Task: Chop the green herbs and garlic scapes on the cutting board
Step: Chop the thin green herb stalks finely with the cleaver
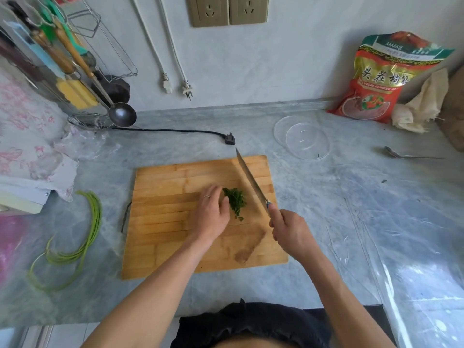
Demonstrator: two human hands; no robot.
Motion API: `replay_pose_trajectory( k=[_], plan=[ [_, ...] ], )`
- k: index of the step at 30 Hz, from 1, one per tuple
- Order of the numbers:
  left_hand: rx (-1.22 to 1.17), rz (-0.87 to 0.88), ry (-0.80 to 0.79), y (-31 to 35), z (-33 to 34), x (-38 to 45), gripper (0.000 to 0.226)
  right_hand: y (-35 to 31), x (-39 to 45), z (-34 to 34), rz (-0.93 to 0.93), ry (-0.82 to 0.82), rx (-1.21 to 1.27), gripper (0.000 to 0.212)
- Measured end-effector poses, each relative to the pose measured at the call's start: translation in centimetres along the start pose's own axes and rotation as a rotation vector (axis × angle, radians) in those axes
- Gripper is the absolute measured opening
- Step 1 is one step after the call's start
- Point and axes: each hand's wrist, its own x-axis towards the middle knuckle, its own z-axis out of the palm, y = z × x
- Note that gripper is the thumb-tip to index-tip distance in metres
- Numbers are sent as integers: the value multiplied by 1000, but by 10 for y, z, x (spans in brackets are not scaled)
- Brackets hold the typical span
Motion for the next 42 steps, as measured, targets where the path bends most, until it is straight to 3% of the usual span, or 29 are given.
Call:
replay_pose_trajectory(
  k=[5, 9, 12, 16, 21, 26, 29, 35, 42],
  plan=[
    [-134, 70, -40, 11, 11, -19, 40, 10, -5, 6, -19, -3, -34, 71],
    [-270, -51, 53, 14, 1, -22, 32, 10, -6, 13, -57, -14, -53, 72],
    [-160, -57, 131, 15, -7, -9, 30, 6, -10, 12, -65, -57, -58, 73],
    [-45, 10, 37, 4, -6, 12, 34, 6, -8, 9, -52, -11, -52, 75],
    [-110, 137, 41, 11, -4, 8, 41, 6, -5, 7, -63, -48, -75, 76],
    [-376, -91, 44, 13, -11, -1, 26, 6, -10, 9, -123, -56, -81, 81],
    [-488, -166, 88, 14, -15, 1, 23, 2, -13, 7, -72, -75, 39, 76],
    [-582, -350, 3, 13, -18, 12, 12, -4, -21, 5, 6, -135, 196, 65],
    [-604, -318, -72, 15, -29, 10, 26, -8, -26, 2, 28, -155, 302, 65]
  ],
)
